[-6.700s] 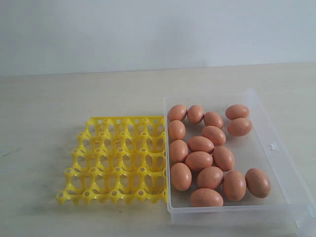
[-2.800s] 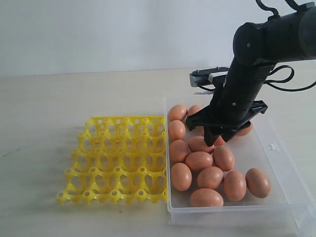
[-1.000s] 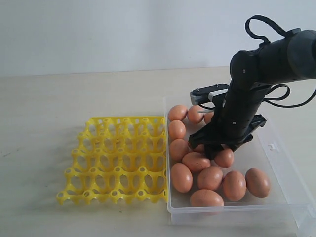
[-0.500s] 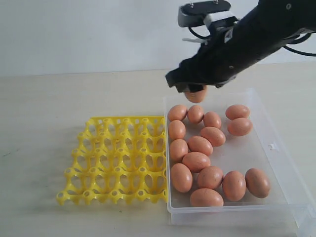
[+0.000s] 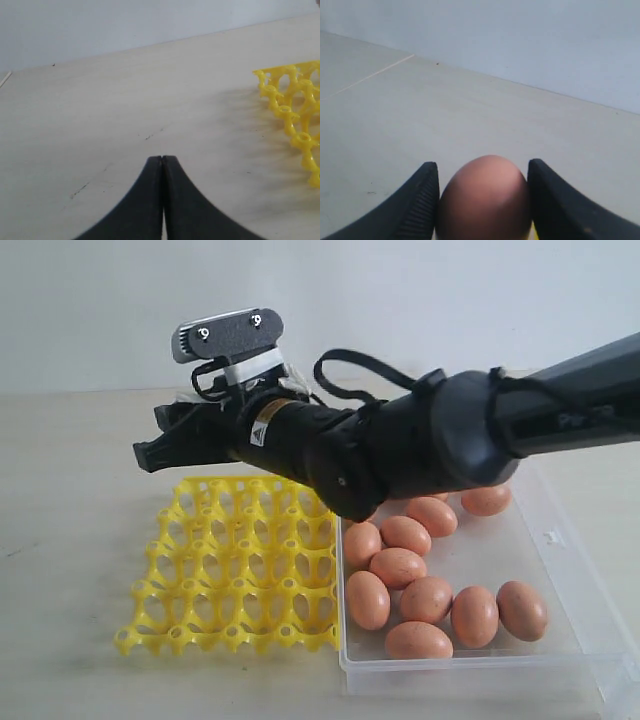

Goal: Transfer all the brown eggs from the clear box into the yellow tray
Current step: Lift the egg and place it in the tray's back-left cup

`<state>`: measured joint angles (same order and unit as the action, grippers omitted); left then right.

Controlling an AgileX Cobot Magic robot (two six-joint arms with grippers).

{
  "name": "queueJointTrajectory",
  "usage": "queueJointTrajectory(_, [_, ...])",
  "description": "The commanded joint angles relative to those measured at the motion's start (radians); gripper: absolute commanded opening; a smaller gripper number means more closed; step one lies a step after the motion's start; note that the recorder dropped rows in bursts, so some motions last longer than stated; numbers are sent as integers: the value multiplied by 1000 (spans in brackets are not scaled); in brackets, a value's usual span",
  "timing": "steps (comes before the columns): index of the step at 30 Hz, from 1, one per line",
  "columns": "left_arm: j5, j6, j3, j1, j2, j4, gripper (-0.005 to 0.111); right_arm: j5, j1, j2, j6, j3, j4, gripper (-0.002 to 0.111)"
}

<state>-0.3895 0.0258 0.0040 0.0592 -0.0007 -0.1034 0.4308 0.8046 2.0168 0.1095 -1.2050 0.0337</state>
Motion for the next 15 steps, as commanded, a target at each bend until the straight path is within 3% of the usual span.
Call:
queueJointTrajectory(1, [9,-3,-4,-2,1,2,0,18,1,89,74,-72,-59,0])
queueJointTrajectory(15, [9,-3,-4,-2,1,2,0,-207,-3,267,76,-280,-82,0])
